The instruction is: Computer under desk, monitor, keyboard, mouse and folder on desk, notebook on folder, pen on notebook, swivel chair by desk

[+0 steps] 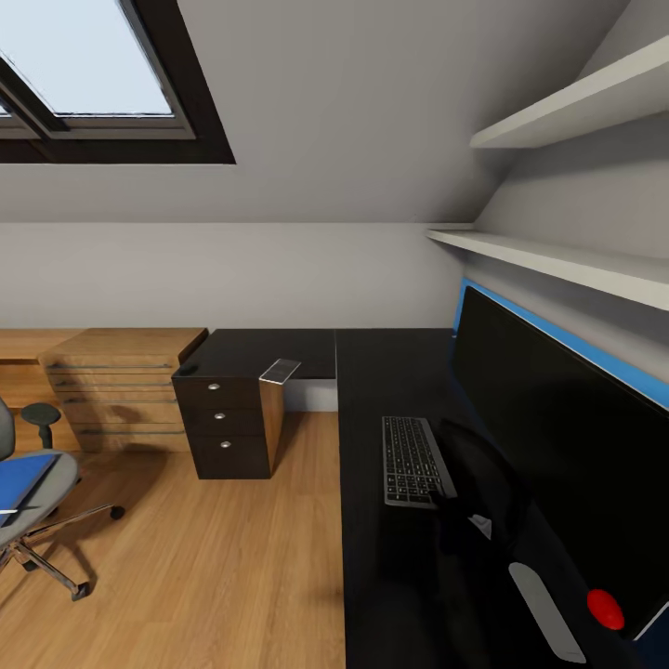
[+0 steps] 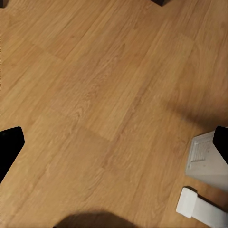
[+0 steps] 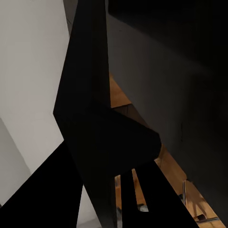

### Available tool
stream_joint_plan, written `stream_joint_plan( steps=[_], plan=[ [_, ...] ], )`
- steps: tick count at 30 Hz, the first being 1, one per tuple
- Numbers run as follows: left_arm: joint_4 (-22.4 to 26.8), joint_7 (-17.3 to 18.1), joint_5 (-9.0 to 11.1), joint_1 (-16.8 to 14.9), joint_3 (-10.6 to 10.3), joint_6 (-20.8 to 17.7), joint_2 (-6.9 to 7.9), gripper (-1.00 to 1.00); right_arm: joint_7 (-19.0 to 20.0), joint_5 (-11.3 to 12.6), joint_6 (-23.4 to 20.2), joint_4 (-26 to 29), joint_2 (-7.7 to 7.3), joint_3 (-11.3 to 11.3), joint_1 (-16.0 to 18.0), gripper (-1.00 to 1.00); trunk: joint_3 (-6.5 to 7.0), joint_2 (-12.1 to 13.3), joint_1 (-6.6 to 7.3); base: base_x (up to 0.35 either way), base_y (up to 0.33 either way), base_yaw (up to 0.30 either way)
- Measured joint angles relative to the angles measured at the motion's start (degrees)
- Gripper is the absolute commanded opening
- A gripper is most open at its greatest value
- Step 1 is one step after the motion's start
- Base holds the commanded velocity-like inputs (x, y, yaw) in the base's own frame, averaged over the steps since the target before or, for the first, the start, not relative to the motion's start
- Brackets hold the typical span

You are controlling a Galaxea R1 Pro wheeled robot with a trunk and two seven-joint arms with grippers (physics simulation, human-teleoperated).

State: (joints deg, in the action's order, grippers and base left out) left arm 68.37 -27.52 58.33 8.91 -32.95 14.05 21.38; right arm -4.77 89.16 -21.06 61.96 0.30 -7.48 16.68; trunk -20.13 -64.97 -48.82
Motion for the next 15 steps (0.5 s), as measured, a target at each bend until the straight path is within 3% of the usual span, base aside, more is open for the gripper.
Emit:
stream_joint_plan(
  steps=[5, 6, 7, 15],
  plan=[
    [-0.1, 0.0, 0.0, 0.0, 0.0, 0.0, 0.00, 1.00, -0.1, 0.0, 0.0, 0.0, -0.02, 0.0, 0.0, -1.00, 0.00, 0.0, 0.00, 0.000, 0.000, 0.000],
    [-0.1, 0.0, 0.0, 0.0, 0.0, 0.0, 0.00, 1.00, -0.1, 0.0, 0.0, 0.0, -0.02, 0.0, 0.0, 1.00, 0.00, 0.0, 0.00, 0.000, 0.000, 0.000],
    [-0.1, 0.0, 0.0, 0.0, 0.0, 0.0, 0.00, 1.00, -0.2, -1.3, -0.1, -0.8, -0.02, -0.1, 0.0, 1.00, -0.01, 0.0, 0.00, 0.000, 0.000, 0.000],
    [-0.1, 0.0, 0.0, 0.0, 0.1, 0.0, 0.00, 1.00, -0.1, -1.3, -0.1, -0.8, -0.05, -0.1, 0.0, 1.00, -0.01, 0.0, 0.00, 0.000, 0.000, 0.000]
  ],
)
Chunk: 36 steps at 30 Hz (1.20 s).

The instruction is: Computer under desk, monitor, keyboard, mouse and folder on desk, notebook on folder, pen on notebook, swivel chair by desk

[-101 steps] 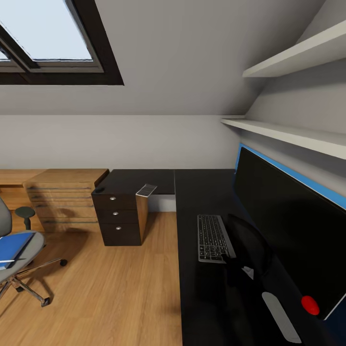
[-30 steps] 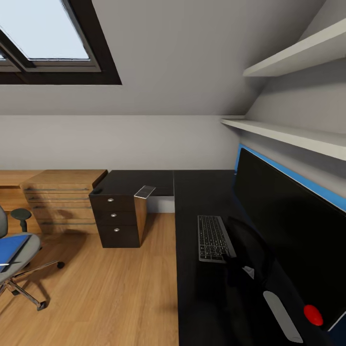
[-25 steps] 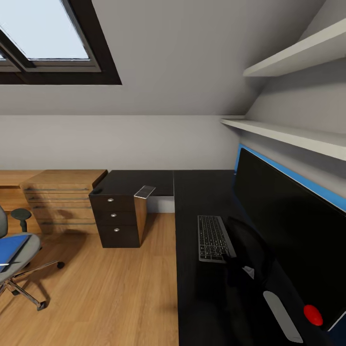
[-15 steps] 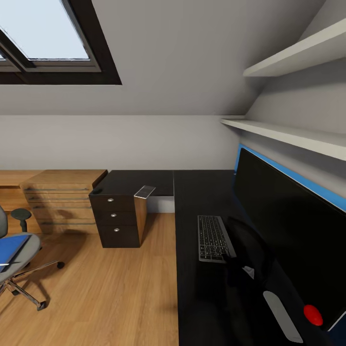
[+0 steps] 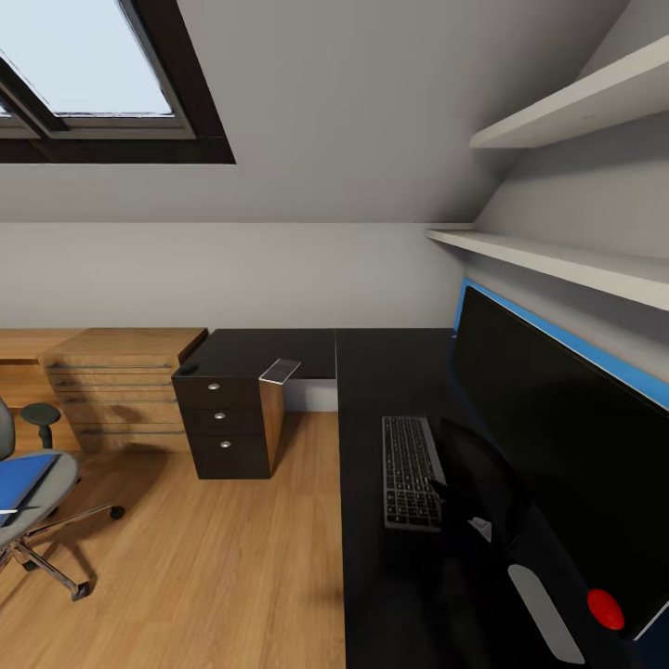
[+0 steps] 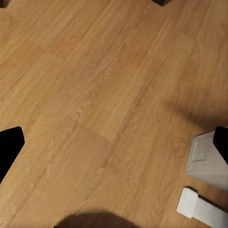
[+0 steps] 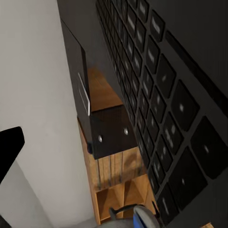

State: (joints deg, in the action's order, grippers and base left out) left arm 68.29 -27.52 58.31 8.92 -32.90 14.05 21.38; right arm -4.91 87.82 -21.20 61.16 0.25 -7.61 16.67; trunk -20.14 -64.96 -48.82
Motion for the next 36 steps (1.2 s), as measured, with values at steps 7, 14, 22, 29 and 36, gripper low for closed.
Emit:
stream_joint_plan(
  steps=[7, 14, 22, 29, 36],
  plan=[
    [0.0, 0.0, -0.1, 0.0, 0.0, 0.1, 0.00, 1.00, 0.0, 0.0, 0.0, 0.0, -0.02, 0.0, 0.0, 1.00, 0.00, 0.0, 0.00, 0.000, -0.090, 0.000],
    [0.0, 0.1, 0.0, 0.0, 0.0, 0.1, 0.00, 1.00, 0.0, 0.0, 0.0, 0.0, -0.02, 0.0, 0.0, 1.00, 0.00, 0.0, 0.00, 0.000, -0.025, 0.000],
    [0.0, 0.1, -0.1, 0.0, 0.0, 0.1, 0.00, 1.00, 0.0, 0.0, 0.0, 0.0, -0.02, -0.1, 0.0, 1.00, 0.00, 0.0, -0.03, -0.167, -0.001, 0.000],
    [0.0, 0.2, -0.1, 0.0, 0.0, 0.1, 0.00, 1.00, 0.1, -0.1, 0.0, 0.0, -0.02, -0.1, 0.0, 1.00, 0.00, 0.0, -0.04, -0.329, 0.000, 0.000],
    [0.0, 0.2, -0.1, 0.0, 0.0, 0.1, 0.00, 1.00, 0.1, -0.1, 0.0, 0.0, -0.02, -0.1, 0.0, 1.00, 0.00, 0.0, -0.04, -0.335, 0.000, 0.000]
  ],
)
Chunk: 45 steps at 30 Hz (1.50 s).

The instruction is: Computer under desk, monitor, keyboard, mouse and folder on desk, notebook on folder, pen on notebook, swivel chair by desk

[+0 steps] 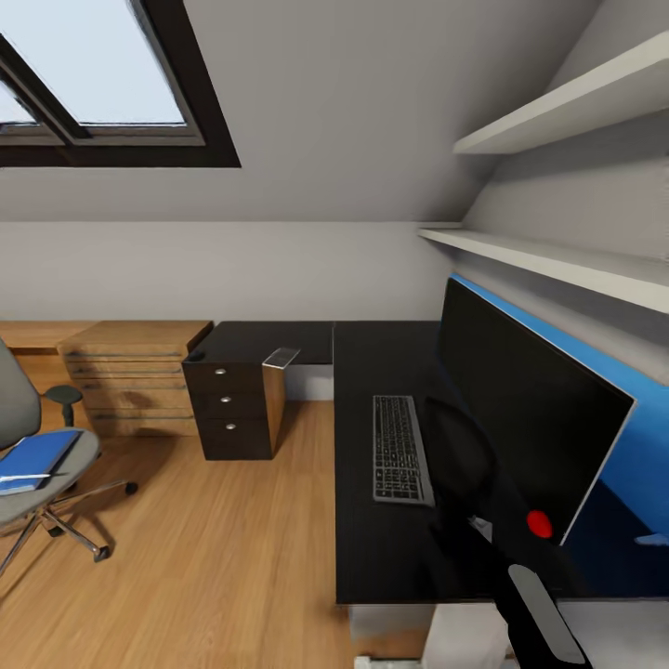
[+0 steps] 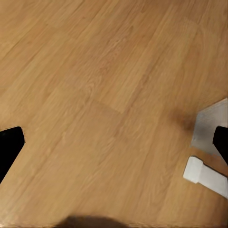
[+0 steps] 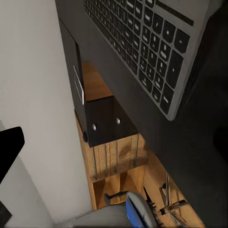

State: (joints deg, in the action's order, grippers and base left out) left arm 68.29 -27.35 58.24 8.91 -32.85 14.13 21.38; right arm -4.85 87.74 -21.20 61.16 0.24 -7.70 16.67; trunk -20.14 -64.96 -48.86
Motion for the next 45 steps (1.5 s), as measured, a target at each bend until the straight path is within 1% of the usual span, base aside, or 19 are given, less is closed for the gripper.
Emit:
stream_joint_plan(
  steps=[32, 34, 37, 38, 39, 41, 42, 44, 45],
  plan=[
    [0.0, 0.0, 0.0, 0.0, 0.0, 0.0, 0.00, 1.00, -0.1, 0.0, 0.3, 0.0, 0.12, 0.2, 0.0, 1.00, 0.00, 0.0, 0.00, -0.335, 0.000, 0.000],
    [0.0, 0.0, 0.0, 0.0, 0.0, 0.0, 0.04, 1.00, -0.1, 0.0, 0.3, 0.0, 0.12, 0.2, 0.0, 1.00, 0.00, 0.0, 0.01, -0.181, 0.000, 0.000],
    [0.0, 0.0, -0.1, 0.0, 0.1, 0.0, 0.07, 1.00, -0.1, -0.6, 0.3, 0.0, 0.15, 0.8, 0.0, 1.00, 0.00, 0.0, 0.03, -0.075, 0.000, 0.000],
    [0.0, 0.0, -0.2, 0.0, 0.1, 0.0, 0.08, 1.00, -0.1, -1.7, 0.4, 0.0, 0.15, 1.4, 0.0, 1.00, 0.00, 0.0, 0.03, -0.032, 0.000, 0.000],
    [0.0, 0.0, -0.2, 0.0, 0.1, 0.0, 0.08, 1.00, -0.1, -3.6, 0.4, -0.1, 0.17, 2.0, 0.0, 1.00, 0.00, 0.0, 0.03, -0.026, 0.000, 0.000],
    [0.0, 0.0, -0.2, 0.0, 0.1, 0.0, 0.08, 1.00, 0.0, -6.3, 0.4, -0.2, 0.20, 2.7, 0.0, 1.00, 0.00, 0.0, 0.03, -0.014, 0.000, 0.000],
    [0.0, 0.0, -0.2, 0.0, 0.1, 0.0, 0.08, 1.00, 0.0, -13.6, 0.6, -2.2, 0.27, 3.6, 0.0, 1.00, 0.17, 0.4, 0.25, -0.007, 0.000, 0.000],
    [0.0, 0.0, -0.2, 0.0, 0.0, 0.0, 0.08, 1.00, 0.1, -18.5, 1.1, -4.3, 0.31, 3.8, 0.0, 1.00, 0.53, 1.2, 0.69, -0.004, 0.000, 0.000],
    [0.0, 0.0, -0.2, 0.0, 0.0, 0.0, 0.08, 1.00, 0.1, -23.6, 2.2, -6.7, 0.38, 4.1, 0.0, 1.00, 0.71, 1.6, 0.91, -0.003, 0.000, 0.000]
  ],
)
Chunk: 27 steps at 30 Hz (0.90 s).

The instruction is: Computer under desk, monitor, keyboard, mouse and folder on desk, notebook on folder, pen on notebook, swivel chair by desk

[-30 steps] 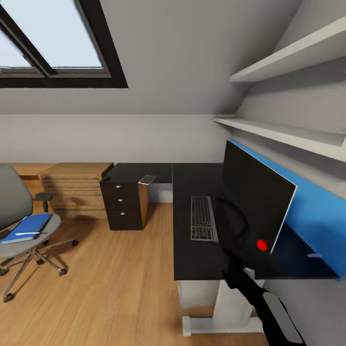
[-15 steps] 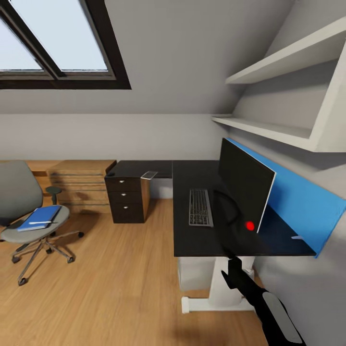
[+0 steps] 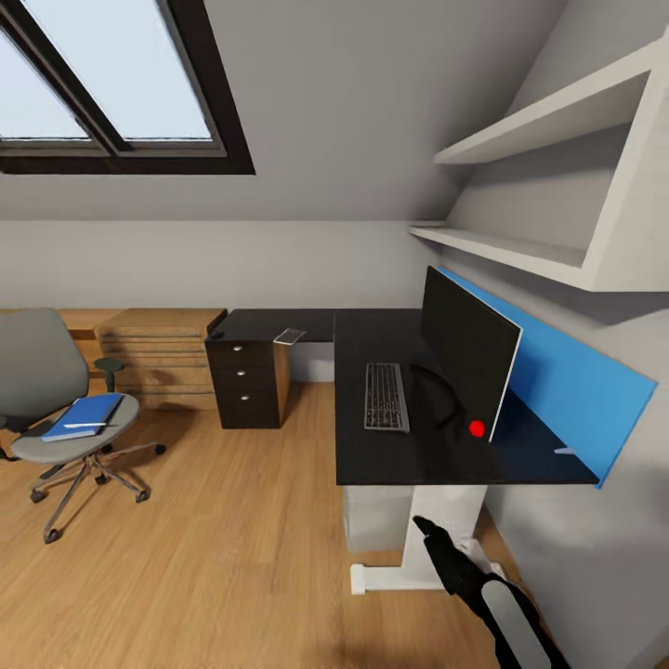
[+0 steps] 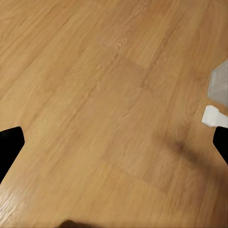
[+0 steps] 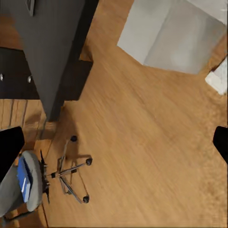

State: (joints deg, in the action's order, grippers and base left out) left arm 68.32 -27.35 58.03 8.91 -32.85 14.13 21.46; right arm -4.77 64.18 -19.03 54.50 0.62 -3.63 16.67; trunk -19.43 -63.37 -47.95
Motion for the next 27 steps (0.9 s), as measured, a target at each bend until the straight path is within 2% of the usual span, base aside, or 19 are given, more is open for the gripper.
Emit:
stream_joint_plan(
  steps=[1, 2, 3, 4, 6, 7, 10, 11, 13, 16, 17, 20, 27],
  plan=[
    [0.0, 0.0, 0.0, 0.0, 0.0, 0.0, -0.02, 1.00, 0.0, -2.7, 0.9, -1.3, 0.03, 0.1, 0.0, 1.00, 0.18, 0.4, 0.22, -0.001, 0.000, 0.000],
    [0.0, 0.0, 0.0, 0.0, -0.1, 0.0, -0.06, 1.00, -0.1, -12.7, 6.7, -6.1, 0.31, 0.4, 0.0, 1.00, 0.35, 0.8, 0.44, 0.000, 0.000, 0.000],
    [0.0, 0.0, 0.0, 0.0, -0.1, 0.0, -0.06, 1.00, -0.1, -15.5, 8.9, -7.8, 0.40, 0.4, 0.0, 1.00, 0.54, 1.2, 0.66, 0.000, 0.000, 0.000],
    [0.0, 0.0, 0.1, 0.0, -0.2, -0.1, -0.07, 1.00, -0.1, -20.1, 13.3, -10.8, 0.57, 0.5, 0.0, 1.00, 0.72, 1.6, 0.88, 0.000, 0.000, 0.000],
    [0.0, -0.1, 0.2, 0.0, -0.2, -0.1, -0.09, 1.00, -0.2, -24.6, 18.3, -14.3, 0.81, 0.5, 0.0, 1.00, 1.08, 2.4, 1.32, 0.000, 0.000, 0.000],
    [-0.3, -0.2, 0.3, 0.0, -0.2, -0.2, -0.20, 1.00, -0.3, -28.0, 23.8, -18.2, 1.07, 0.4, 0.0, 1.00, 1.25, 2.8, 1.54, 0.000, 0.000, 0.000],
    [-2.1, -0.2, 0.3, 0.0, -0.2, -0.3, -0.76, 1.00, -0.5, -31.5, 33.0, -24.7, 1.48, 0.5, 0.0, 1.00, 1.79, 4.0, 2.20, 0.000, 0.000, 0.000],
    [-6.5, -0.1, 0.2, 0.0, 0.1, -0.3, -2.85, 1.00, -0.5, -34.0, 45.5, -32.2, 2.53, 0.8, 0.0, 1.00, 1.97, 4.4, 2.42, 0.000, 0.000, 0.000],
    [-9.7, -0.1, 0.1, 0.1, 0.2, -0.3, -4.19, 1.00, -0.2, -34.6, 51.1, -37.3, 3.36, 0.9, 0.0, 1.00, 2.33, 5.2, 2.86, 0.000, 0.000, 0.000],
    [-13.9, 0.0, 0.0, -0.2, 0.3, -0.3, -5.29, 1.00, 0.0, -36.3, 54.7, -39.4, 3.94, 1.4, 0.0, 1.00, 2.88, 6.4, 3.52, 0.000, 0.000, 0.000],
    [-16.5, 0.0, 0.0, -0.9, 0.3, -0.3, -5.68, 1.00, 0.1, -38.2, 55.9, -40.2, 4.05, 2.3, 0.0, 1.00, 3.06, 6.8, 3.74, 0.000, 0.000, 0.000],
    [-20.0, 0.1, 0.1, -2.6, 0.4, -0.4, -6.19, 1.00, 0.2, -40.6, 56.8, -40.9, 4.04, 3.5, 0.0, 1.00, 3.60, 8.0, 4.39, 0.000, 0.000, 0.000],
    [-24.1, 0.3, -0.1, -4.6, 0.4, -0.4, -6.50, 1.00, 0.3, -41.9, 57.0, -42.7, 4.23, 4.2, 0.0, 1.00, 4.86, 10.8, 5.93, 0.000, 0.000, 0.000]
  ],
)
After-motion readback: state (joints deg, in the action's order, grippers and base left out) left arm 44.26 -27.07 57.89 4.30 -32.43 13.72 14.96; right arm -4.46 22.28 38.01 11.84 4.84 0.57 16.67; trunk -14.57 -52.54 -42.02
